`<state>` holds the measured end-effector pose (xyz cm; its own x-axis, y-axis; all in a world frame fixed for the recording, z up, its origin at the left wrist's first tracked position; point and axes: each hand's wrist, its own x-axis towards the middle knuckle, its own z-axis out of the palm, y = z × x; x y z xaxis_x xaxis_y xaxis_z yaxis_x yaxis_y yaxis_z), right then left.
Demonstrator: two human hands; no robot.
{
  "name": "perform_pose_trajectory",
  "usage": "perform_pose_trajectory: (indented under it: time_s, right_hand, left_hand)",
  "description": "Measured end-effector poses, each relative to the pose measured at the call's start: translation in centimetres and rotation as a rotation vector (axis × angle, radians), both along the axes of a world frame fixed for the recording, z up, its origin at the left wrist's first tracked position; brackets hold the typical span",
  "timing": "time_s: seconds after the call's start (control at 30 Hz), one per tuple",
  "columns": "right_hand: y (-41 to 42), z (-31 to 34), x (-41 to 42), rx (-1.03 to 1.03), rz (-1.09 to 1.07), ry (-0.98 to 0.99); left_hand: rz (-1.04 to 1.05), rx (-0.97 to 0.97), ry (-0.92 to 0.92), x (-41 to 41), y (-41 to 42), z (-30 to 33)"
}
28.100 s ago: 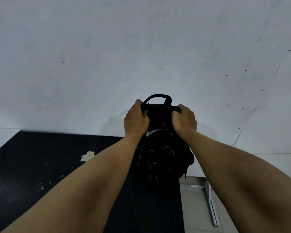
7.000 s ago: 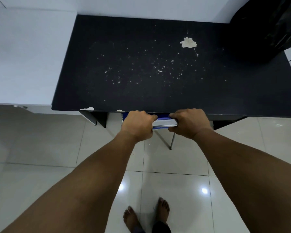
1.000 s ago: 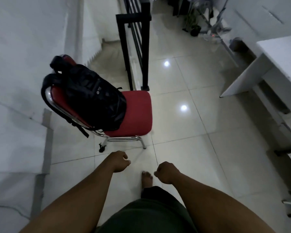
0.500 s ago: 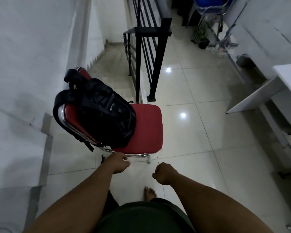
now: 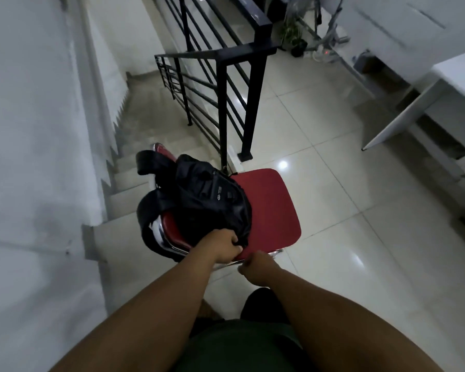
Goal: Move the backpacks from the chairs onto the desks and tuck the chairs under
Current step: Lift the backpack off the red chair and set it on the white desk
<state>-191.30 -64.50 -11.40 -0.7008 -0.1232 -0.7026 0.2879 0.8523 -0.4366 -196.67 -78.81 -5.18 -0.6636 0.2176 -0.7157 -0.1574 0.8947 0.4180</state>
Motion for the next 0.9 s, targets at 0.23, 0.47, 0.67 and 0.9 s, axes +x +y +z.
perform_pose_trajectory:
  time_s: [0.23, 0.47, 0.67, 0.9]
  right_hand:
    - [-2.2, 0.5, -3.5, 0.06, 0.157, 0.007]
    - [-3.5, -0.1, -6.9, 0.069, 0.062, -0.018]
    - [-4.6, -0.1, -9.7, 0.107, -0.084, -0.098]
    - [-8.5, -0.2, -12.4, 0.134, -0.342, -0.159]
  left_hand:
    - [-0.144, 0.009, 0.009, -3.6, -0.7, 0.1]
    - [-0.233, 0.043, 0.003, -8.7, -1.4, 1.7]
    - [-0.216, 0.113, -0.133, -12.4, -2.6, 1.3]
    - [-0.441, 0.204, -0.263, -16.2, -4.8, 1.1]
